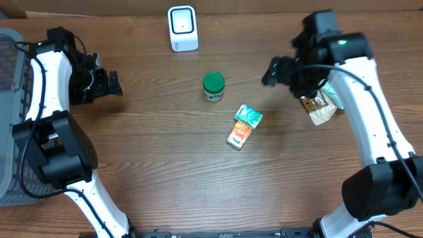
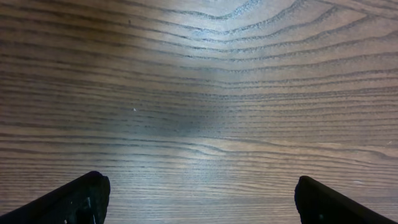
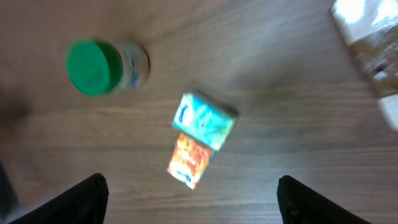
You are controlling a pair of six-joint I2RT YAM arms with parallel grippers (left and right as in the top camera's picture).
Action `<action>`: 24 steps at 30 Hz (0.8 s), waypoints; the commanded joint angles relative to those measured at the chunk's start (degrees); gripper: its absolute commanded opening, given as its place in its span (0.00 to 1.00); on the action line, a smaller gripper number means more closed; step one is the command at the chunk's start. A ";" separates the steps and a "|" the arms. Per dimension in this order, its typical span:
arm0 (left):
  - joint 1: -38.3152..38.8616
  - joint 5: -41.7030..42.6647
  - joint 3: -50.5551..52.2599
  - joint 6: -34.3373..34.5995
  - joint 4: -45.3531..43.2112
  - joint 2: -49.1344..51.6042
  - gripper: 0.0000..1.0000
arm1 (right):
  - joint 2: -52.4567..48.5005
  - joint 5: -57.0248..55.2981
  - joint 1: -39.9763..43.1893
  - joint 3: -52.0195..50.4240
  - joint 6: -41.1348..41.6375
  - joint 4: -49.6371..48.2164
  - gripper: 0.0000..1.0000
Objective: Scan the item barcode
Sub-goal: 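Move the right gripper over to the orange packet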
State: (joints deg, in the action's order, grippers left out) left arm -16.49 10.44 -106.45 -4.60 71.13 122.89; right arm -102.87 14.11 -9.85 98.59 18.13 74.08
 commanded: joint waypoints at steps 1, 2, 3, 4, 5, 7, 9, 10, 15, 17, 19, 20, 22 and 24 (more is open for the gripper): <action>0.07 0.02 -0.52 -0.11 -0.02 -0.76 1.00 | 0.04 -1.14 -1.97 -5.70 2.89 -2.43 0.80; 0.07 0.02 -0.52 -0.11 -0.02 -0.76 0.99 | 0.04 -0.94 -2.58 -6.82 2.89 -3.28 0.80; 0.07 0.02 -0.52 -0.11 -0.02 -0.76 1.00 | 0.04 -0.96 -3.34 -8.04 2.91 -4.22 0.79; 0.07 0.02 -0.52 -0.11 -0.02 -0.76 1.00 | 0.04 -0.98 -4.13 -9.09 2.91 -5.01 0.80; 0.07 0.02 -0.52 -0.11 -0.02 -0.76 1.00 | -0.02 -0.98 -4.70 -9.75 3.13 -5.42 0.79; 0.07 0.02 -0.52 -0.11 -0.02 -0.76 1.00 | -0.02 -1.14 -5.81 -11.19 5.35 -6.32 0.78; 0.07 0.02 -0.52 -0.11 -0.02 -0.76 0.99 | -0.02 -1.20 -7.10 -13.18 8.74 -7.26 0.75; 0.07 0.02 -0.52 -0.11 -0.02 -0.76 1.00 | -0.04 -1.25 -7.63 -14.12 10.23 -7.65 0.72; 0.07 0.02 -0.52 -0.11 -0.02 -0.76 1.00 | -0.04 -1.22 -11.26 -21.51 18.18 -11.50 0.63; 0.07 0.02 -0.52 -0.11 -0.02 -0.76 0.99 | -0.04 -1.16 -12.57 -24.28 20.76 -12.90 0.56; 0.07 0.02 -0.52 -0.11 -0.02 -0.76 1.00 | -0.04 -1.16 -13.57 -26.25 22.49 -13.99 0.49; 0.07 0.02 -0.52 -0.11 -0.02 -0.76 1.00 | -0.04 -1.14 -14.03 -26.91 23.19 -14.34 0.43; 0.07 0.02 -0.52 -0.11 -0.02 -0.76 1.00 | -0.04 -1.16 -15.10 -28.22 25.20 -15.30 0.35; 0.07 0.02 -0.52 -0.11 -0.02 -0.76 1.00 | -0.07 -1.22 -16.22 -29.11 26.93 -16.02 0.28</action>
State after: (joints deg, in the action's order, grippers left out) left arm -16.49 10.44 -106.43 -4.60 71.13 122.89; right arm -102.98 13.28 -24.77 70.67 39.88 59.05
